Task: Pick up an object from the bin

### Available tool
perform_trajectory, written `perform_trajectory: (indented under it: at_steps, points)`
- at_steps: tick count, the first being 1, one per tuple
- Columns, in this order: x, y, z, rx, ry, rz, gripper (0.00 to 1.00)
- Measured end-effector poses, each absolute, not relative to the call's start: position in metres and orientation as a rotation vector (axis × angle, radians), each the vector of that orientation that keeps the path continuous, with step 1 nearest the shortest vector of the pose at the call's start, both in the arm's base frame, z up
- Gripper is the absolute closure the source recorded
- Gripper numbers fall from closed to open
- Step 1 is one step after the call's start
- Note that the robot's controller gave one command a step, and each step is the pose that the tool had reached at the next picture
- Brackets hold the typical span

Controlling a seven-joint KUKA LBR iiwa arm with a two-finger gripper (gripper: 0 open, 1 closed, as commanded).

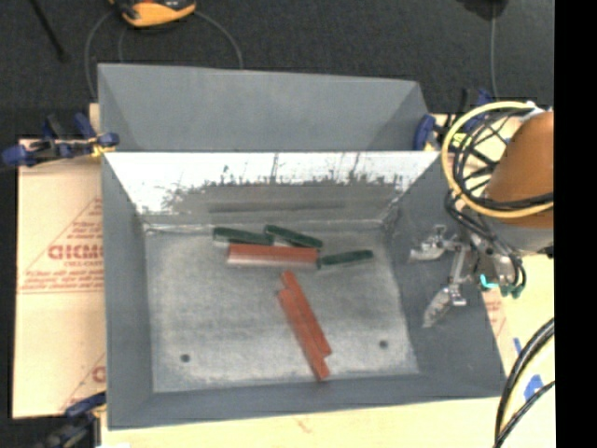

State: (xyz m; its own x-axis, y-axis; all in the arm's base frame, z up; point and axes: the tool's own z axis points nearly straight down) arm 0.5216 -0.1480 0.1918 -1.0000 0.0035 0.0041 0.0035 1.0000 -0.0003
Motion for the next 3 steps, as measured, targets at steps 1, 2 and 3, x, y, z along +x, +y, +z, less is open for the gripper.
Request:
perform_trajectory:
  at_steps: [1, 2, 3]
  points:
    - [0.523, -0.148, 0.196, -0.001, -3.145, 0.003, 0.0]
    - [0.541, -0.109, 0.173, -0.017, -3.15, 0.006, 0.0]
    - [0.557, -0.1, 0.118, 0.105, -3.151, -0.003, 0.0]
